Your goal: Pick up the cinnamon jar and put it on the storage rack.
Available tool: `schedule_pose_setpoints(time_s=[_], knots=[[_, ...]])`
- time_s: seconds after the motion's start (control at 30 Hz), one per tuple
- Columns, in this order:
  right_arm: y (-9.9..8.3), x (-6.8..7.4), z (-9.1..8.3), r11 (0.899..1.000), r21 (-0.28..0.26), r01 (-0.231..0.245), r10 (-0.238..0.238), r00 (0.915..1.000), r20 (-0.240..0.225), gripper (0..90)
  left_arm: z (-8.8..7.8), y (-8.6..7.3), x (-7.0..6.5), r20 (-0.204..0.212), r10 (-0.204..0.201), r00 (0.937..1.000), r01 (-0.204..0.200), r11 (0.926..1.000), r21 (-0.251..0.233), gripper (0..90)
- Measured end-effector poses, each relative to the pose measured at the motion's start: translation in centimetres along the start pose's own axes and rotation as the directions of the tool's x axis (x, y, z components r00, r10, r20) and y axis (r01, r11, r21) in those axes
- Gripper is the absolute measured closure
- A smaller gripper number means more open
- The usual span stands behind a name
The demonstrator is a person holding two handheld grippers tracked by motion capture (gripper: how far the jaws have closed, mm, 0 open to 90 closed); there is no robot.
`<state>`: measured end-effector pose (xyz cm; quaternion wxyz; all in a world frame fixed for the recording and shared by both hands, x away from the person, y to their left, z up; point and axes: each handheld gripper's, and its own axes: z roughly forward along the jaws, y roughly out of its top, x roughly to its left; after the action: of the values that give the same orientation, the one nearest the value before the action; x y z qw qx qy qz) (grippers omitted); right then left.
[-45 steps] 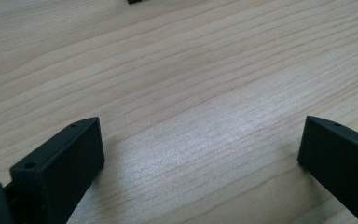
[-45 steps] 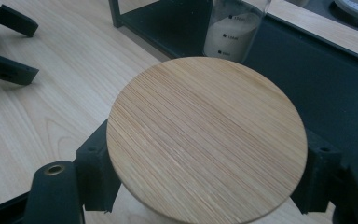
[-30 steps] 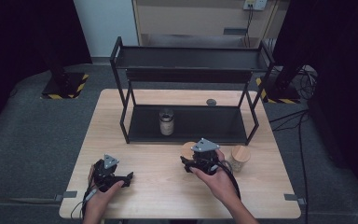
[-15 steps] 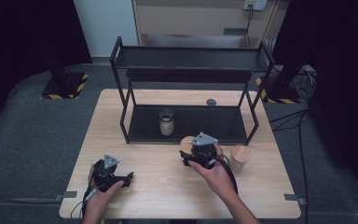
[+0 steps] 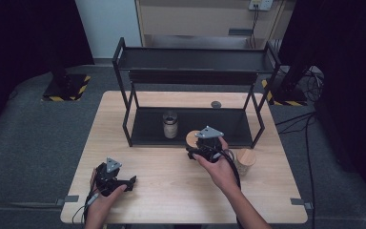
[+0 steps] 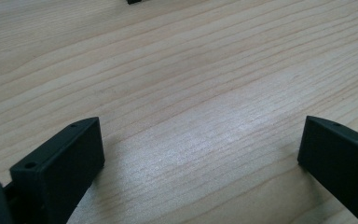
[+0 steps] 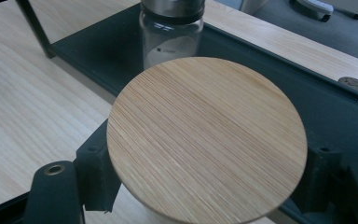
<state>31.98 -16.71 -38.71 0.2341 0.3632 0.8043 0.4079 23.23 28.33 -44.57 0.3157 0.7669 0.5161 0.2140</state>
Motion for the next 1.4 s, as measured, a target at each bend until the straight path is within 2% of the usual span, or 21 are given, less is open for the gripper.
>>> schedule_pose_setpoints(time_s=[0.37,0.93,1.4], knots=[[0.6,-0.6,1.1,1.000,0.009,-0.022,0.022,0.9991,0.035,25.6,0.0,0.0,0.0,0.000,0.000,1.0000,0.000,1.0000,0.000,0.0],[1.6,-1.4,2.3,0.998,0.004,-0.059,0.058,0.9963,0.063,25.6,0.0,0.0,0.0,0.000,0.000,1.0000,0.000,1.0000,0.000,0.0],[2.6,-2.0,3.6,0.998,0.011,-0.061,0.060,0.9936,0.096,25.6,0.0,0.0,0.0,0.000,0.000,1.0000,0.000,1.0000,0.000,0.0]])
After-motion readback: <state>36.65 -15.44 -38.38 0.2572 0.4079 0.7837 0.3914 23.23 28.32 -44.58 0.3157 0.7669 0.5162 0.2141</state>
